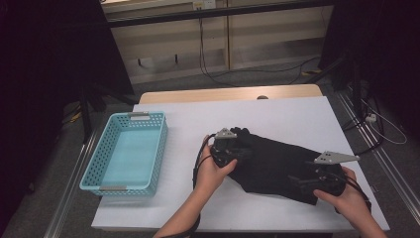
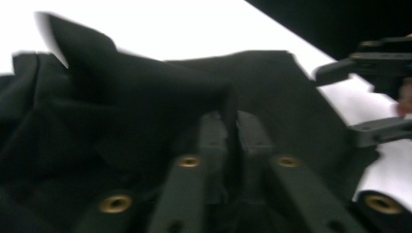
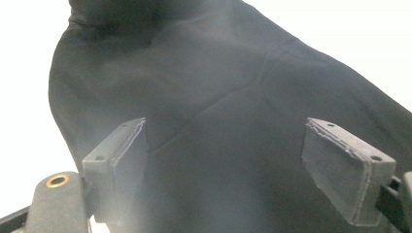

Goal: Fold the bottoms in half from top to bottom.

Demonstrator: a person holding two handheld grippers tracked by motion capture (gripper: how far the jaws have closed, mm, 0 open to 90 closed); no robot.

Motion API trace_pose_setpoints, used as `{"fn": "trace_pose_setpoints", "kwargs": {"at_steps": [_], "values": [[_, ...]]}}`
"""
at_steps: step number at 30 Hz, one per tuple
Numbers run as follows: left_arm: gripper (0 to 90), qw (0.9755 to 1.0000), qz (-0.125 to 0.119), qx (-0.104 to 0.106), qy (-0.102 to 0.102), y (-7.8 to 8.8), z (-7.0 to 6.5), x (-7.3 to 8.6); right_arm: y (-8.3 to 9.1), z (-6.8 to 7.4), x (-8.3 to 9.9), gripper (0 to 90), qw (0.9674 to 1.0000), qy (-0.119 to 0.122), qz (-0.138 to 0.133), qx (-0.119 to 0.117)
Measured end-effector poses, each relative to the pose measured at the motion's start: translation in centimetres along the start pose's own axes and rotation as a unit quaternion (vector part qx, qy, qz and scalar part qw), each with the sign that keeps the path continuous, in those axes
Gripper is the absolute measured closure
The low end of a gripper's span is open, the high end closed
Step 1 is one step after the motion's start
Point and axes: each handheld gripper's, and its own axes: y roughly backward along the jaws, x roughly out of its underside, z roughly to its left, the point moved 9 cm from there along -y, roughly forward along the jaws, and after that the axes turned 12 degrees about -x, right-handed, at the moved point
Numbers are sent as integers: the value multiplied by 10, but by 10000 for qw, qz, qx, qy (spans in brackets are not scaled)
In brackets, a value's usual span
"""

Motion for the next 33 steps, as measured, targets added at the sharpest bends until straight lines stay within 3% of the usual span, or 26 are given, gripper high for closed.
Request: {"fn": "trace_pose_setpoints", "kwargs": {"at_steps": [2, 5, 9, 12, 16, 18, 24, 28, 33], "values": [[551, 10000, -30, 1, 64, 3, 1, 0, -2, 2, -2, 177, 10000, 44, 6, -9], [411, 9997, -217, -111, 69, 12, 9, -5, -6, 5, -6, 177, 9999, 124, 5, -29], [328, 9989, -376, -264, 60, 26, 22, -10, -14, 11, -13, 177, 9996, 267, 25, -34], [271, 9971, -469, -599, -84, 35, 36, -12, -24, 18, -21, 176, 9991, 410, 43, -32], [245, 9968, -360, -710, 14, 42, 48, -6, -36, 26, -30, 186, 9985, 550, 24, -49], [232, 9962, -272, -824, -40, 44, 53, -2, -43, 32, -36, 231, 9979, 640, 14, -102], [208, 9948, -102, -1009, 80, 51, 68, 10, -65, 48, -55, 342, 9952, 963, -55, -158], [207, 9941, -45, -1070, 168, 55, 75, 16, -88, 54, -62, 377, 9924, 1217, 132, -78], [207, 9934, 16, -1125, 238, 60, 83, 24, -102, 44, -55, 580, 9910, 1225, 506, 182]]}}
